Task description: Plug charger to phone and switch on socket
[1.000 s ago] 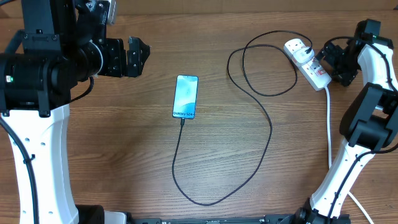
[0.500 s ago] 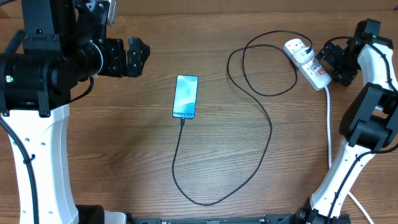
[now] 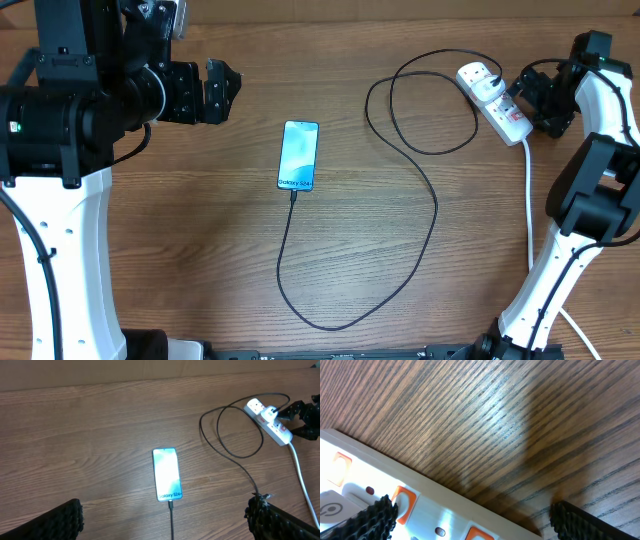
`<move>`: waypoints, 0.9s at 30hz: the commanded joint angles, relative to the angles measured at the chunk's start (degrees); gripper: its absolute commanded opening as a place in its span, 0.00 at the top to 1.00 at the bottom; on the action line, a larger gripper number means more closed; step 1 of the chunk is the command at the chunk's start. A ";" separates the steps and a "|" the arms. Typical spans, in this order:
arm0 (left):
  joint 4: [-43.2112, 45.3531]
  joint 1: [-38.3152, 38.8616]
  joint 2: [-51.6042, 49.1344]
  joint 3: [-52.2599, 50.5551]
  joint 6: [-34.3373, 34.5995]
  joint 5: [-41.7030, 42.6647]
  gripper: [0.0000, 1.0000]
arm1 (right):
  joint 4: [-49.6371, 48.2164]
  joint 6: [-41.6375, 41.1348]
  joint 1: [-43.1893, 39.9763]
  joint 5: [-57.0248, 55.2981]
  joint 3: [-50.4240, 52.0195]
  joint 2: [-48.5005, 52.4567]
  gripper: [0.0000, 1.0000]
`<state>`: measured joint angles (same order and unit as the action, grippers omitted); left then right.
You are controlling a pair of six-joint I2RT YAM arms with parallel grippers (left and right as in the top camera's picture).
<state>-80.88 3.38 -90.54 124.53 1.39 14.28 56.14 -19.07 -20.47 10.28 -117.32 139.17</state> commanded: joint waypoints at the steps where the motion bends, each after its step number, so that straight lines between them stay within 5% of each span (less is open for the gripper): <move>1: 0.04 0.39 -0.13 0.09 0.33 -0.33 0.00 | 0.70 1.18 1.38 1.79 1.88 2.08 0.00; 27: 0.04 0.39 -0.13 0.09 0.33 -0.33 0.00 | 0.37 1.14 1.77 1.40 1.88 5.40 0.00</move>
<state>-80.88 3.38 -90.54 124.53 1.39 14.28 55.70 -19.03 -20.16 10.33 -117.25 139.37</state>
